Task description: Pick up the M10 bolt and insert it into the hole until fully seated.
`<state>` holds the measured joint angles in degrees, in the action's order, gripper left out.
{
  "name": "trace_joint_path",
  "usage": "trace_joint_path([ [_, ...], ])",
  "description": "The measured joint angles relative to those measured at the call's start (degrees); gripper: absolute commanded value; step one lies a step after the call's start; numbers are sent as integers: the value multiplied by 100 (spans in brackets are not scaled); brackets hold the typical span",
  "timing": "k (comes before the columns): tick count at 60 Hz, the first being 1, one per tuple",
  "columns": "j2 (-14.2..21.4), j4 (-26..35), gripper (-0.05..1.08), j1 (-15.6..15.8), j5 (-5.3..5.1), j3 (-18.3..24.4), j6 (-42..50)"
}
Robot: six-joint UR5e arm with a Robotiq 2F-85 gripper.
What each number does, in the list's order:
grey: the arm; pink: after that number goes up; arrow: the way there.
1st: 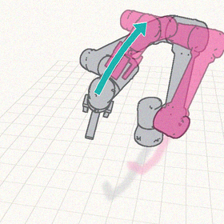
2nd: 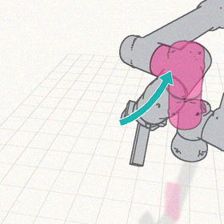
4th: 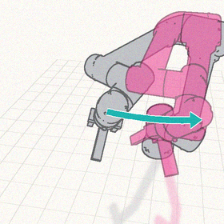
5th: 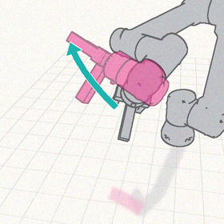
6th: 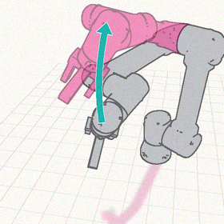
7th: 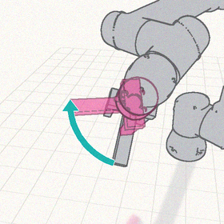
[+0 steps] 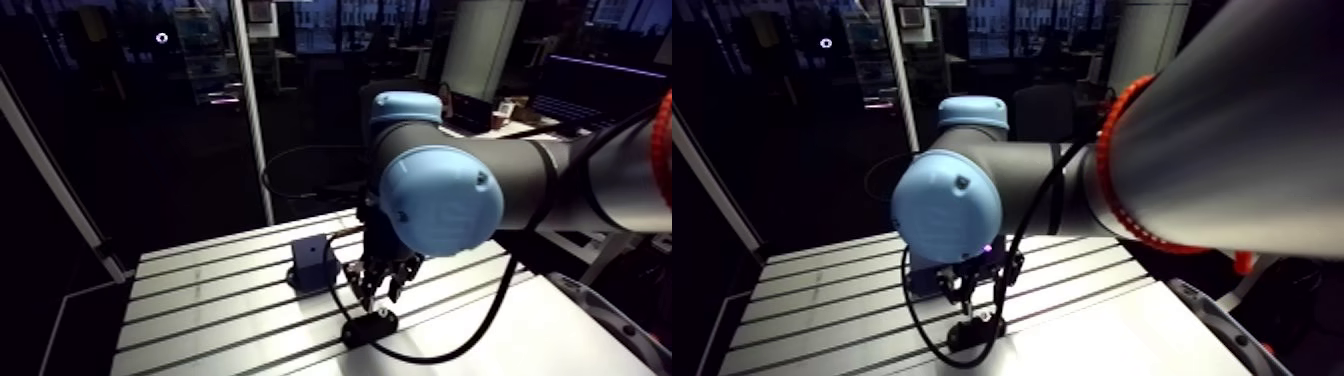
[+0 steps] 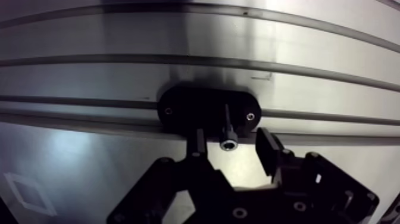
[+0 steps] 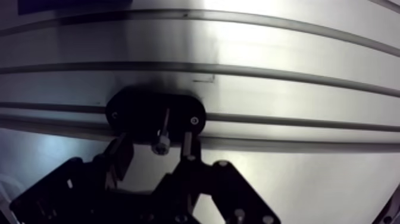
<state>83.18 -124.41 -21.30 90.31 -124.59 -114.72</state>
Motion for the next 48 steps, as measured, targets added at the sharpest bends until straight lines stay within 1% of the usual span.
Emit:
trace_joint_path([
  [48,-8,-9,55,-70,0,-79,10],
])
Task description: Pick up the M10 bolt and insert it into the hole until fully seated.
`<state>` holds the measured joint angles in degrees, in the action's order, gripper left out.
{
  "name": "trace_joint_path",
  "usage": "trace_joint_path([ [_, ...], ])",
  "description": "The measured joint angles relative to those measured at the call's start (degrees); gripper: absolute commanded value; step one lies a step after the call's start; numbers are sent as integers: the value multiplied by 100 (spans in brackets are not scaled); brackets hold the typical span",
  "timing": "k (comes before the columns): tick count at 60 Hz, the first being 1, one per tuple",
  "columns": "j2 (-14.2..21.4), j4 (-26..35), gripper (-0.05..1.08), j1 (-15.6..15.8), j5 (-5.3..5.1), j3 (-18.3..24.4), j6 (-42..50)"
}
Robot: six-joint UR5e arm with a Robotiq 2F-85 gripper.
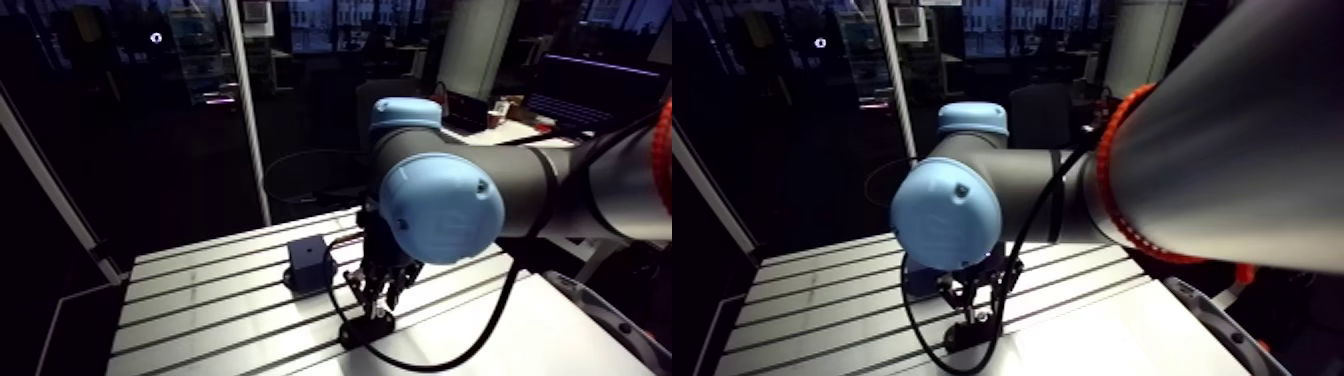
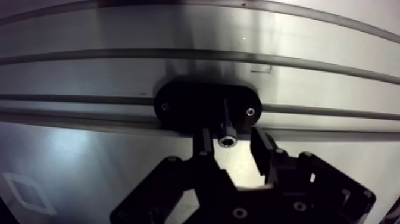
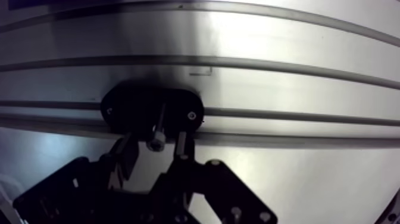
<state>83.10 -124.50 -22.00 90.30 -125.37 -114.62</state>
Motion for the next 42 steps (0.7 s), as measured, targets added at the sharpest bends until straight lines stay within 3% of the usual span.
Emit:
trace_joint_path([
  [42,-41,-176,57,11,-4,-33,37],
])
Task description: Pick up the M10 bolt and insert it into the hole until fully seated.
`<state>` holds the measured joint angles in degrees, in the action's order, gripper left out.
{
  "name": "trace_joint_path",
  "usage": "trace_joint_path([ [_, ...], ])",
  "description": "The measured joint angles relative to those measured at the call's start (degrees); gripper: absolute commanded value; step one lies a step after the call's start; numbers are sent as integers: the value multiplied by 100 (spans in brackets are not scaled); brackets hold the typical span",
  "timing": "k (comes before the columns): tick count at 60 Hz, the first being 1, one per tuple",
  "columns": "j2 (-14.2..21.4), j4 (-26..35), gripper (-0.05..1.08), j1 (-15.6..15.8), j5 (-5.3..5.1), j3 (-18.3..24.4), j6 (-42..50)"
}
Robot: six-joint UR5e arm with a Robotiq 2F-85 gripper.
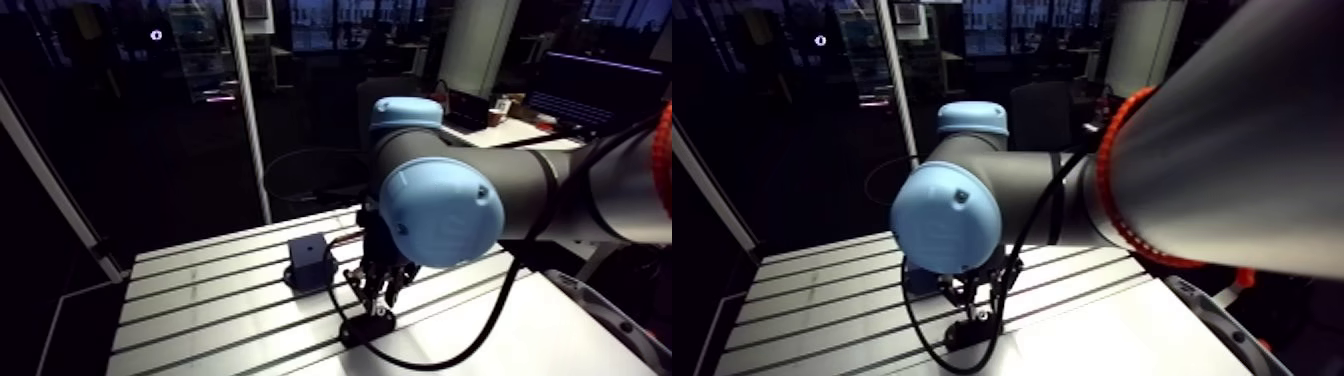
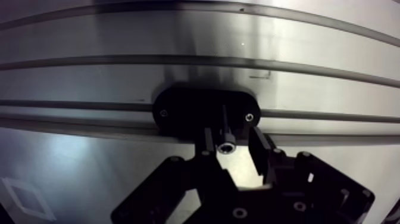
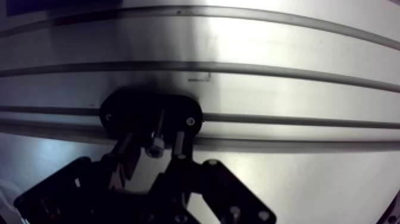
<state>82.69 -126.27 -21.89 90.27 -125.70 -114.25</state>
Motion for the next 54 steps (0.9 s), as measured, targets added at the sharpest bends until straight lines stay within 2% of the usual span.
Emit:
trace_joint_path([
  [54,-5,-52,57,17,-27,-39,10],
])
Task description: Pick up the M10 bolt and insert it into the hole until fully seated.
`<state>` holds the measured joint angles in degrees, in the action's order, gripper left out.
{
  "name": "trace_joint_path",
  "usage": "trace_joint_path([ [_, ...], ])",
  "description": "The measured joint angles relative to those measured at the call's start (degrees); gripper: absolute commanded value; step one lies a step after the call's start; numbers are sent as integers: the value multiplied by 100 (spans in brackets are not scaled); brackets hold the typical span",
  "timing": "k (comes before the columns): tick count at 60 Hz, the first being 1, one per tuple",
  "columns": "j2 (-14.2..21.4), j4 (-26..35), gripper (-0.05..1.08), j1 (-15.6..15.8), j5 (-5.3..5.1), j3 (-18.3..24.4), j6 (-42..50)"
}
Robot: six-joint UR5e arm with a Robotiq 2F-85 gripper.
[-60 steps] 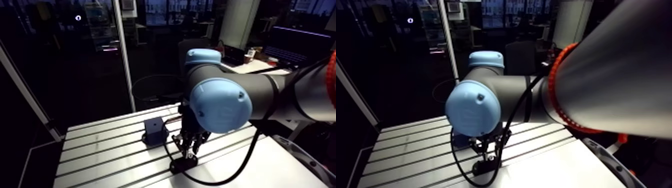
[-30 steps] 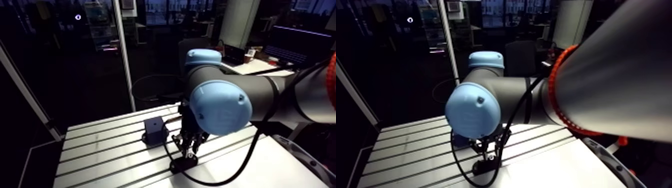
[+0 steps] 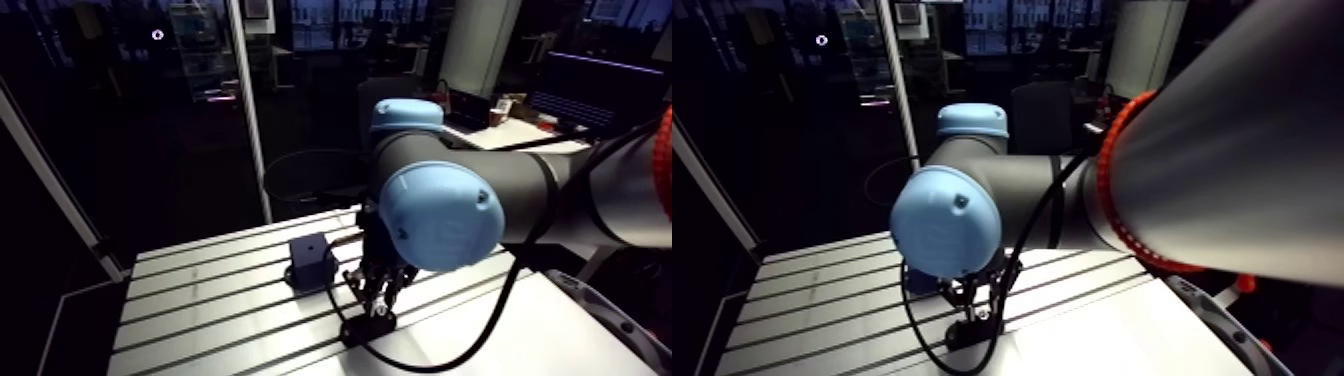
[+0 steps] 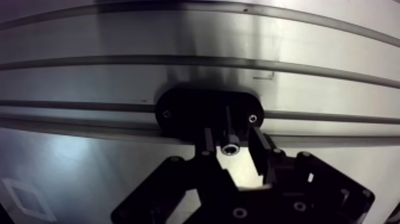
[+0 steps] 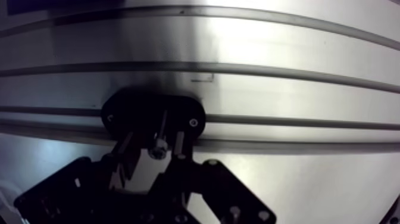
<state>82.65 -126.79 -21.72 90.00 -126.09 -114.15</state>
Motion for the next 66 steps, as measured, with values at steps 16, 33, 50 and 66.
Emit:
trace_joint_path([
  [16,-5,3,58,5,17,-22,2],
  [33,0,2,62,1,21,-35,2],
  [50,1,3,66,1,9,-42,2],
  [66,0,2,69,4,4,-43,2],
])
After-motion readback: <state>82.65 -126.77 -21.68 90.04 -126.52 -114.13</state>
